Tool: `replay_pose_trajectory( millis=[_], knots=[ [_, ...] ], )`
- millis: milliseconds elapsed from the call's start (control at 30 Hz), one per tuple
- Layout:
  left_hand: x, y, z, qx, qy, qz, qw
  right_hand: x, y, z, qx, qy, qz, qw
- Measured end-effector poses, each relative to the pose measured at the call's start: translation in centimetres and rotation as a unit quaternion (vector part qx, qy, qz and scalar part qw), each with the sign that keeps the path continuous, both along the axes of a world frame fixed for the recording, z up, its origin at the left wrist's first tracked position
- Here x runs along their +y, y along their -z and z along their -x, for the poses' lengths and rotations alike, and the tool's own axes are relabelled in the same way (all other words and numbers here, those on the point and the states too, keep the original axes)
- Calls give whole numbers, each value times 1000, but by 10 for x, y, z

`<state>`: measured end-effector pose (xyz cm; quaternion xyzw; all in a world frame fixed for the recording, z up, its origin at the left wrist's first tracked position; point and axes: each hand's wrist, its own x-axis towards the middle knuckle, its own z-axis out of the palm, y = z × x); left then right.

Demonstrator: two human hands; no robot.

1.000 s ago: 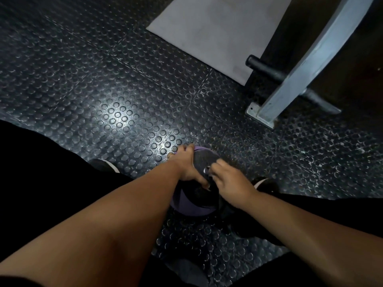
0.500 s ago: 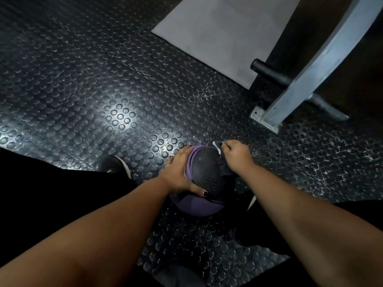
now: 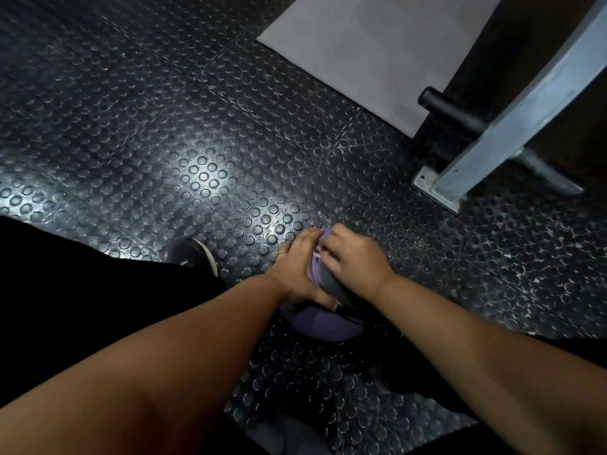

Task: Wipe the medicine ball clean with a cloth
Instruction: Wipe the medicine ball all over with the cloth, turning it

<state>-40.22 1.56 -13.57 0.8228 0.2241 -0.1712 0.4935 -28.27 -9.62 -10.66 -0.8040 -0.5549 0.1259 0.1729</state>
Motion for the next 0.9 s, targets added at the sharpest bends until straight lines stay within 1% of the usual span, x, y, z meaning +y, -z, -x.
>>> replay_pose_trajectory(
  millis=[67, 100, 167, 200, 267, 333, 367, 433, 500, 633, 700, 800, 867, 900],
  knots=[
    [-2, 0, -2, -10, 0, -2, 1000, 6, 4, -21, 25, 120, 33, 992],
    [-4, 0, 0, -15, 8, -7, 1000, 5, 8, -36, 37, 168, 82, 982],
    [-7, -2, 4, -13, 40, -20, 999, -4, 18, -63, 76, 218, 198, 953],
    [-8, -3, 5, -9, 60, -27, 998, -9, 23, -71, 109, 244, 217, 939],
    [-8, -2, 3, -7, 93, -43, 995, -13, 31, -71, 160, 305, 188, 920],
    [-10, 1, -6, 3, 104, -53, 993, -12, 35, -62, 177, 344, 158, 908],
    [-12, 2, -10, 7, 105, -54, 993, -12, 36, -59, 180, 350, 158, 905],
    [-18, 3, -17, 6, 104, -58, 993, -16, 33, -55, 177, 337, 163, 910],
    [-18, 5, -22, 10, 102, -54, 993, -20, 24, -48, 172, 317, 142, 922],
    [-6, 5, -28, 29, 90, -33, 995, -24, 6, -13, 127, 251, 42, 959],
    [-2, 3, -28, 34, 86, -31, 995, -33, 3, 6, 112, 195, 18, 974],
    [0, 0, -28, 40, 95, -31, 994, -59, -3, 28, 107, 80, 19, 991],
    [2, -3, -28, 41, 88, -21, 995, -73, -2, 30, 92, -7, 29, 995],
    [2, -3, -28, 45, 83, -15, 995, -77, -1, 27, 86, -35, 36, 995]
  ],
)
